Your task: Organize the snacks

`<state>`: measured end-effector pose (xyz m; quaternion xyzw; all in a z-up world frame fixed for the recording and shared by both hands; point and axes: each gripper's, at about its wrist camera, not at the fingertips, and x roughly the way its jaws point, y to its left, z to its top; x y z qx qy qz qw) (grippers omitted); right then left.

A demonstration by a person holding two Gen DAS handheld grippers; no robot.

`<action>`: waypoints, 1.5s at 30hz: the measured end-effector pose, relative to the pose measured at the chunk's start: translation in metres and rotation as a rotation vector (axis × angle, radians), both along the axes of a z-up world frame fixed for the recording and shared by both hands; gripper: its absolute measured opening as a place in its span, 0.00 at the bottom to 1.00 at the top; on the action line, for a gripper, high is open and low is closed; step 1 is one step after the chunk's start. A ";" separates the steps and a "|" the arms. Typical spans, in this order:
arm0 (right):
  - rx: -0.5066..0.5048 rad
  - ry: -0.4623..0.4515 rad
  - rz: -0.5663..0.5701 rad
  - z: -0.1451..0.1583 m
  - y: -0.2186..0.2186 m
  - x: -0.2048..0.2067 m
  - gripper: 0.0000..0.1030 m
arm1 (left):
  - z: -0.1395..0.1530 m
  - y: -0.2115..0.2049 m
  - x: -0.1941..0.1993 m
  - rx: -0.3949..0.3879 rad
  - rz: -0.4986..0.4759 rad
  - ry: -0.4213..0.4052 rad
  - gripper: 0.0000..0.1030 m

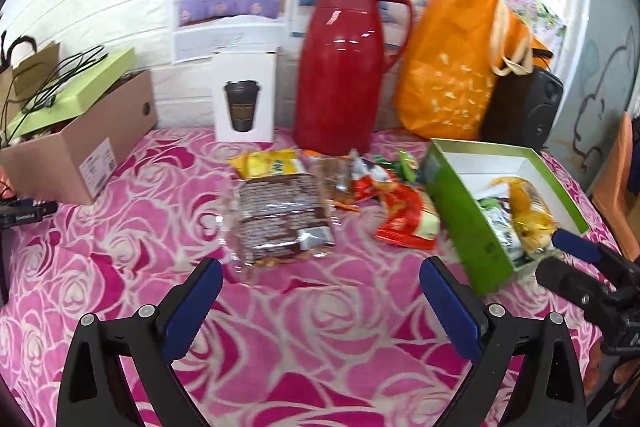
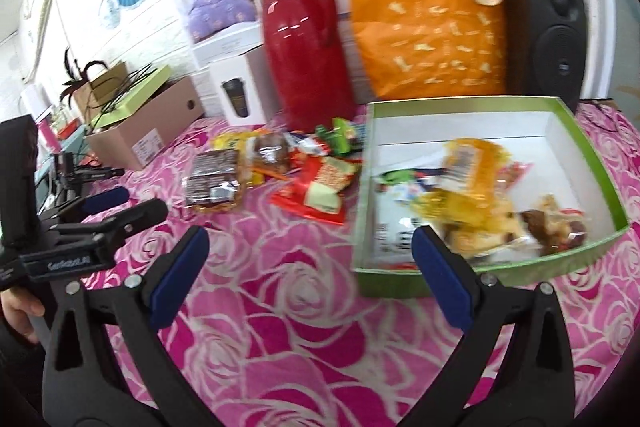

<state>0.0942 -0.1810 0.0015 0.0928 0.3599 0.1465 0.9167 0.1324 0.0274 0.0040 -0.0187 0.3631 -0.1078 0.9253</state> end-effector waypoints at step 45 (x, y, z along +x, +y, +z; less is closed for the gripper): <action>0.025 0.182 0.161 -0.061 0.086 0.093 0.29 | -0.038 0.031 0.077 -0.144 -0.081 0.175 0.41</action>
